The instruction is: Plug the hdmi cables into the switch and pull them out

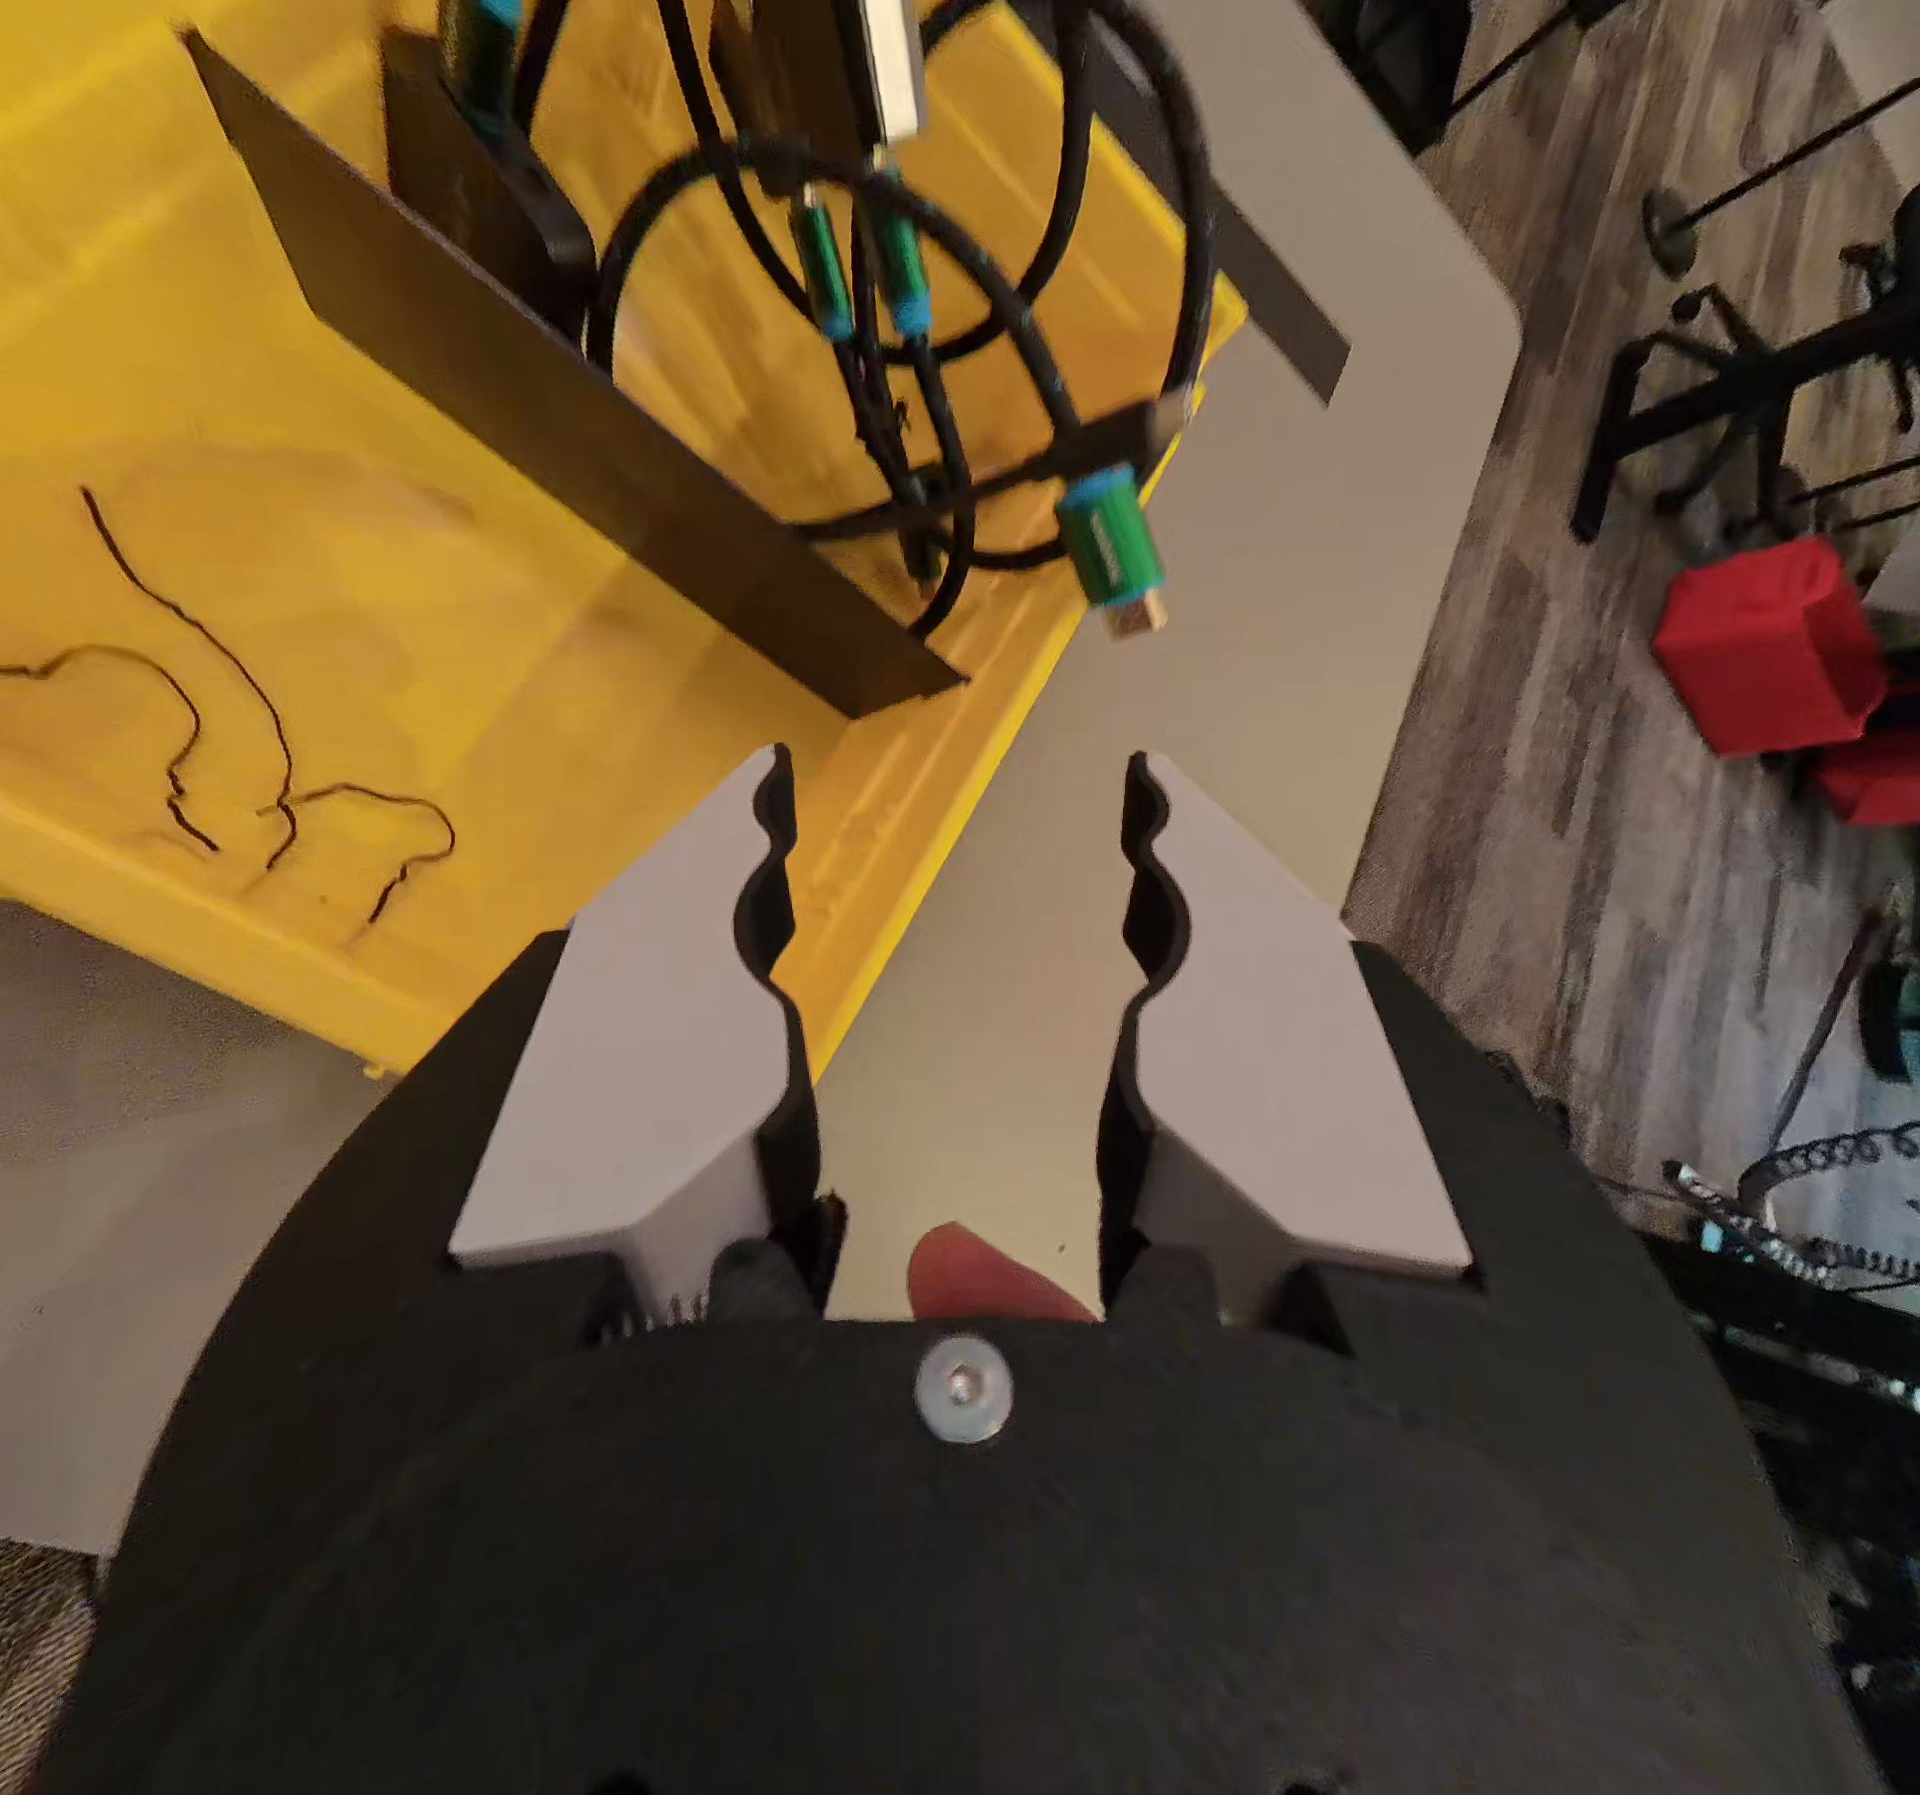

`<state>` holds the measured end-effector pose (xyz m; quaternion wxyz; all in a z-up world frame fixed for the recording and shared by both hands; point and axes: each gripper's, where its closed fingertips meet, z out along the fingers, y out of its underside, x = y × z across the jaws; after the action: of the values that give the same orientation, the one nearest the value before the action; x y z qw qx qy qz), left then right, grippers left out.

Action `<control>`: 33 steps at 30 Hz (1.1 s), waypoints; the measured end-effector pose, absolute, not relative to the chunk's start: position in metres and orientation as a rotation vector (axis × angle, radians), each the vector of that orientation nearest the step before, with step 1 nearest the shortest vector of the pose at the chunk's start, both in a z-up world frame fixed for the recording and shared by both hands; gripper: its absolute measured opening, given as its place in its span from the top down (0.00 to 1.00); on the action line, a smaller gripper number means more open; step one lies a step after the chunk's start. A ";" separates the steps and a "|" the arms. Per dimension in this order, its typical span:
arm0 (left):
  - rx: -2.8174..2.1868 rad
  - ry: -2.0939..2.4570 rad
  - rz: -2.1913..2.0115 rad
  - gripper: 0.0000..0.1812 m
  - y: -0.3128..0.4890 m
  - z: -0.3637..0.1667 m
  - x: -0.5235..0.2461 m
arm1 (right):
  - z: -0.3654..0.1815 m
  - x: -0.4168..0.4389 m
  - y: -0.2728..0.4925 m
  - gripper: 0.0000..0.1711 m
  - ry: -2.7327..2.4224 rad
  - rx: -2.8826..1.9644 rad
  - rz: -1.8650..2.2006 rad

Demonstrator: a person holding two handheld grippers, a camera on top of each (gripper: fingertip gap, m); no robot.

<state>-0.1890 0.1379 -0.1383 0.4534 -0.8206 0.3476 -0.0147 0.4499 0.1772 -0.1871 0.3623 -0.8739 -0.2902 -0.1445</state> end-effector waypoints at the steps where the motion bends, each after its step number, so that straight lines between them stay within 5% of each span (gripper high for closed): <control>1: -2.079 0.802 0.010 0.65 0.136 -0.143 -0.213 | -0.196 0.455 0.173 0.63 -0.734 -2.267 -0.366; 9: -2.404 0.393 0.217 0.58 0.092 -0.206 -0.368 | -0.253 0.451 0.160 0.58 -0.721 -2.348 -0.227; 14: -2.542 0.195 0.086 0.52 0.068 -0.256 -0.399 | -0.269 0.456 0.162 0.68 -0.666 -2.368 -0.266; 18: -2.568 0.156 0.026 0.64 0.066 -0.259 -0.404 | -0.266 0.456 0.165 0.74 -0.577 -2.340 -0.248; 23: -2.626 0.109 -0.026 0.64 0.054 -0.281 -0.417 | -0.262 0.444 0.163 0.77 -0.499 -2.292 -0.135; 29: -2.641 0.130 -0.152 0.85 0.054 -0.294 -0.409 | -0.260 0.423 0.158 0.77 -0.455 -2.227 -0.069; 33: -2.627 0.148 -0.123 0.88 0.060 -0.293 -0.408 | -0.260 0.402 0.150 0.73 -0.474 -2.223 -0.023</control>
<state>-0.4078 0.0598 -0.2933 0.2509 -0.9654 0.0543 -0.0451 0.4016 0.1502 -0.2604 0.4207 -0.8872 -0.1893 -0.0094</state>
